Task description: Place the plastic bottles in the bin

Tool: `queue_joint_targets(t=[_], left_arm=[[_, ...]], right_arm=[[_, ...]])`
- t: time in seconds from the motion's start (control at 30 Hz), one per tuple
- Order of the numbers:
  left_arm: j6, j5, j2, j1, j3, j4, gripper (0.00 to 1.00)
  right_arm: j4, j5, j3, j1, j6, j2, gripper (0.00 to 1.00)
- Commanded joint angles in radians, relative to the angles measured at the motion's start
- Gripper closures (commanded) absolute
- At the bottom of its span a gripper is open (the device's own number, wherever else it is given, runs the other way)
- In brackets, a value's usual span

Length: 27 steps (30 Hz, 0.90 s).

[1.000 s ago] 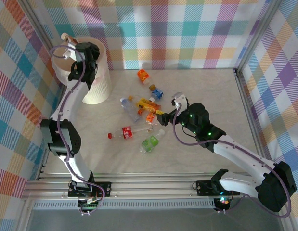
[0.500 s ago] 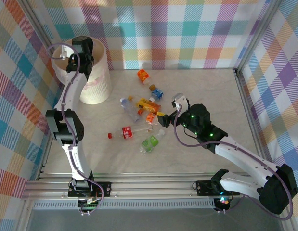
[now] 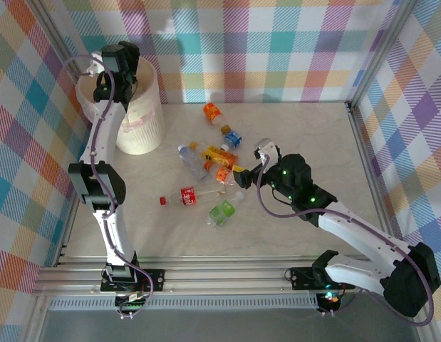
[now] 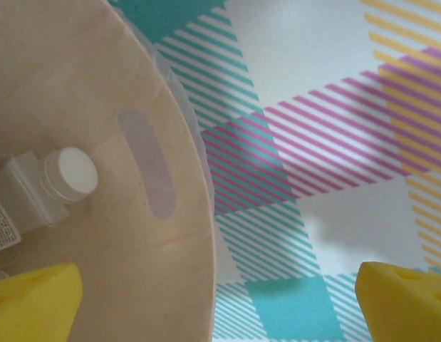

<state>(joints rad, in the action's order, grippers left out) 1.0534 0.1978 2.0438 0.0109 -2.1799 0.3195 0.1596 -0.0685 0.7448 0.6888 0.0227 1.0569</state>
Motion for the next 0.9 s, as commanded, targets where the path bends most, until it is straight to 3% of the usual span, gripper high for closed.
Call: queue_joint_targets(t=[0.0,0.5,0.67,0.87], left_arm=[[-0.056,-0.071,-0.084,-0.008,0.033,-0.001,0.01],[-0.276,-0.278,-0.375,0.055,0.338,-0.102,0.0],[-0.372,-0.322,-0.479,0.137,0.475,-0.079,0.0],[-0.48,-0.29,-0.589,0.275,0.655,0.012,0.0]], right_arm=[[0.043,-0.036,-0.013,0.006,-0.01,0.019,0.0],[0.086,-0.085,-0.012,0.005,-0.113,0.095,0.01],[0.069,-0.128,-0.021,0.006,-0.283,0.146,0.0],[0.064,-0.205,-0.074,0.005,-0.415,0.135,0.0]])
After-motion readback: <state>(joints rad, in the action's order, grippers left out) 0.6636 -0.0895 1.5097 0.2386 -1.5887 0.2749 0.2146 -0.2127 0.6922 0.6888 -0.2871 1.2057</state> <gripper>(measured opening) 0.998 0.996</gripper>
